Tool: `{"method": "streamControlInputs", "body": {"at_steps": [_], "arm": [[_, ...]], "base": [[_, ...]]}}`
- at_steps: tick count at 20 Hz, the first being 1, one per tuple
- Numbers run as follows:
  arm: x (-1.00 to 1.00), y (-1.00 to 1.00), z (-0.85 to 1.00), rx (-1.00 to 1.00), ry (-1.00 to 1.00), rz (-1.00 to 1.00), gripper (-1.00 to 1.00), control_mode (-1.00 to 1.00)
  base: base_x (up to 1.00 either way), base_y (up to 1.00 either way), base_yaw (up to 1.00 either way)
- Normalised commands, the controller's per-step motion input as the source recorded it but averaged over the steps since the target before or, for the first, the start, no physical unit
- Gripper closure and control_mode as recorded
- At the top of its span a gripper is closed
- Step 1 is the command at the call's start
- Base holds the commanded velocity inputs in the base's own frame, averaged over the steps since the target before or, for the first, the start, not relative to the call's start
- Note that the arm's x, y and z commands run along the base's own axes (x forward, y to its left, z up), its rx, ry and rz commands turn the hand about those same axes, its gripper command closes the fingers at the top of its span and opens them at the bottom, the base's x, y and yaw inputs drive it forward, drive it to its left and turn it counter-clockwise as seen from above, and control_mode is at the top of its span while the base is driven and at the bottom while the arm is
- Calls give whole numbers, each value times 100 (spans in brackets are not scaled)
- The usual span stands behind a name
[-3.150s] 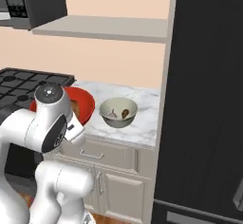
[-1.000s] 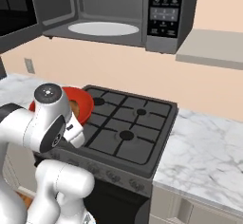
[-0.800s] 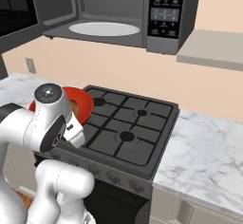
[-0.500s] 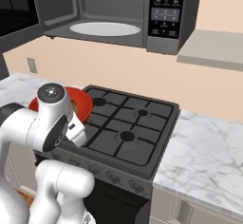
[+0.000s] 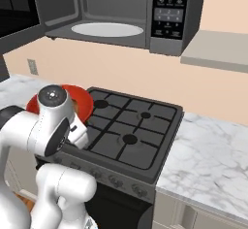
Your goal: Place the bowl containing the steak and potato in the microwave. Close the microwave door and press the start button to microwave the meal.
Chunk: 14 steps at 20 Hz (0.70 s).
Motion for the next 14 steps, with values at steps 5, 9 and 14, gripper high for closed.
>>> {"method": "streamControlInputs", "body": {"at_steps": [5,9,14], "arm": [[-5,0,86,0,-3,-5,100,-100],[-1,0,72,0,-2,-17,100,-100],[0,0,78,0,-1,-12,100,-100]], "base": [[0,0,0],[0,0,0],[0,0,0]]}}
